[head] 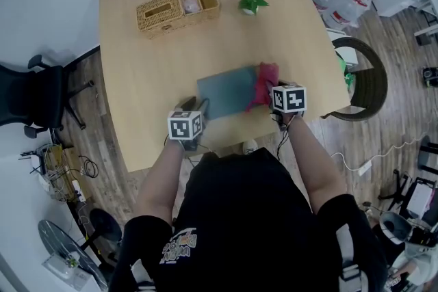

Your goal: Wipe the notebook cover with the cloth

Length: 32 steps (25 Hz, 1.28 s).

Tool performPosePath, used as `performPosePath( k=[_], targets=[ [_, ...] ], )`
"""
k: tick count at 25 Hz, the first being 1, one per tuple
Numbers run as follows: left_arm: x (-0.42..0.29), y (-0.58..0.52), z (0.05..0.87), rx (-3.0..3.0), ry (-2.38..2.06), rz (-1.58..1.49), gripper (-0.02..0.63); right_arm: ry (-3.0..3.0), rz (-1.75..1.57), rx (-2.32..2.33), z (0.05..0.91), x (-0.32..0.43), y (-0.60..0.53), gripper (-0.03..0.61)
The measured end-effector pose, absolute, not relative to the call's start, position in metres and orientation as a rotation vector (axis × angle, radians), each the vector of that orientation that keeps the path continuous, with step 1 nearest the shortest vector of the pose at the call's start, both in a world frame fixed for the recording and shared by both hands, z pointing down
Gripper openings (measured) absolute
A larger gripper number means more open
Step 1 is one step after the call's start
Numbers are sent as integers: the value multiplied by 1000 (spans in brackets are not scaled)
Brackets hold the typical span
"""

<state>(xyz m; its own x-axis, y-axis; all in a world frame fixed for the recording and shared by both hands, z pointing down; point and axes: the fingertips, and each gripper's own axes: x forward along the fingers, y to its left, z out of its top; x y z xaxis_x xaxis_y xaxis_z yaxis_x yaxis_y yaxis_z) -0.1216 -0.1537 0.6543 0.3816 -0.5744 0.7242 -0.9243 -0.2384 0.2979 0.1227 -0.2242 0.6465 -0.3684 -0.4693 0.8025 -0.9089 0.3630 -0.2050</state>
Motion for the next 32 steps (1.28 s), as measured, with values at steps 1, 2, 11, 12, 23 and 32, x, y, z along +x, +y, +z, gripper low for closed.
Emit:
performPosePath(
  k=[1, 2, 11, 12, 23, 32],
  targets=[
    [-121, -154, 654, 1929, -1289, 624, 175, -1979, 805, 1200, 642, 123, -227, 63],
    [-121, -154, 654, 1930, -1289, 623, 175, -1987, 743, 1203, 636, 121, -230, 64],
    [-122, -153, 654, 1925, -1284, 618, 175, -2339, 891, 948, 591, -2, -230, 63],
    [-122, -153, 654, 1924, -1284, 617, 175, -2352, 927, 904, 591, -18, -226, 63],
    [-121, -157, 656, 1926, -1273, 612, 175, -2268, 950, 617, 631, -119, -206, 63],
    [-124, -157, 657, 1923, -1263, 605, 175, -2170, 836, 584, 653, -123, -205, 63]
  ],
)
